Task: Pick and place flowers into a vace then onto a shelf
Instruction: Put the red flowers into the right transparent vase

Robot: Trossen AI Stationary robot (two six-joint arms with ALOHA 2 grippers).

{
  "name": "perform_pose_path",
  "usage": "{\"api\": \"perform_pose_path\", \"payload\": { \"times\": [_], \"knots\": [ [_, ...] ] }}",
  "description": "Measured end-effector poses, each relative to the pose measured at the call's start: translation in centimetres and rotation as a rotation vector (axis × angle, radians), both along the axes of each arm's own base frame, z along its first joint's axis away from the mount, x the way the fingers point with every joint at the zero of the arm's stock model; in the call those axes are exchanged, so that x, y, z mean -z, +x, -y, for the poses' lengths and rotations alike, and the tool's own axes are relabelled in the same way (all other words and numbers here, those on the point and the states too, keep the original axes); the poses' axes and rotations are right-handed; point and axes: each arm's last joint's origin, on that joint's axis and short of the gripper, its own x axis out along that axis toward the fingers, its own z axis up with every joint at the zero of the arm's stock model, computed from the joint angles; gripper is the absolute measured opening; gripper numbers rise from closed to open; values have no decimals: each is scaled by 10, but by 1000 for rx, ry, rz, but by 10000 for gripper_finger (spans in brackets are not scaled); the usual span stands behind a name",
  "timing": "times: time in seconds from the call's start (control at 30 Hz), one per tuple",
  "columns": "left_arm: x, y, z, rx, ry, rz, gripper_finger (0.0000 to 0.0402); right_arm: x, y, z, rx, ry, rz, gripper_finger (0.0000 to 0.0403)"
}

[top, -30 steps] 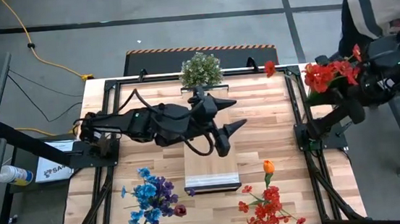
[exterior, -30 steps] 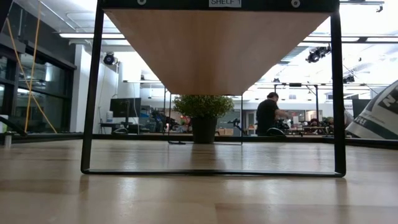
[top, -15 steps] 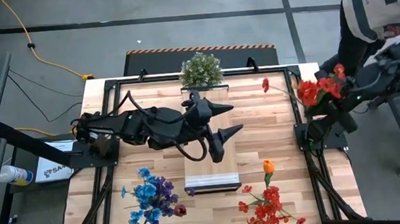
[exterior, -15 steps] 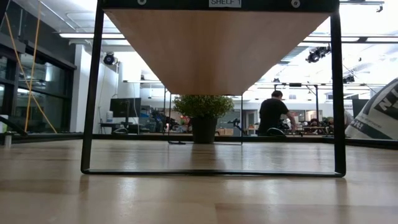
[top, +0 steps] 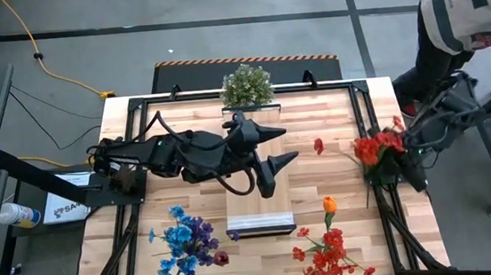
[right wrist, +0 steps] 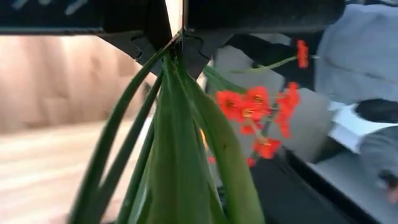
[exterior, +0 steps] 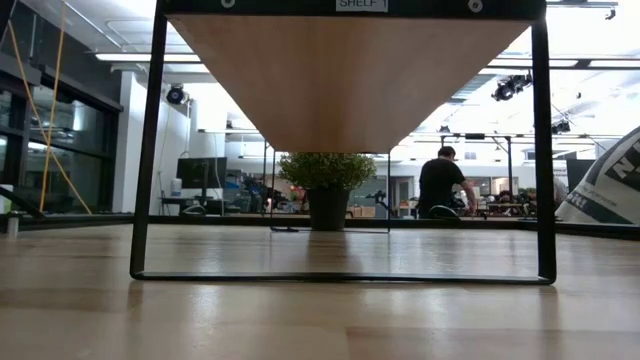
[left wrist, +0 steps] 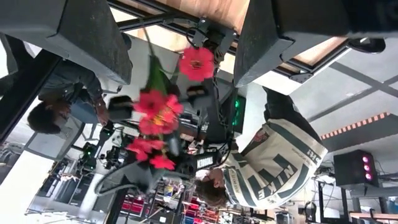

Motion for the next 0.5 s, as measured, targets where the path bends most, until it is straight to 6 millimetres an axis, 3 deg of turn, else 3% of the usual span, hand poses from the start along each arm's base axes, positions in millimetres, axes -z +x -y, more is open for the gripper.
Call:
{"api": "perform_pose_path", "payload": {
  "times": [0.2,0.5],
  "knots": [
    [0,0,0,-1,0,0,317,22,4,-26,-69,50,125,3],
    [-2,-2,-3,-58,3,8,317,47,-4,-67,-61,-8,322,3]
  ]
}}
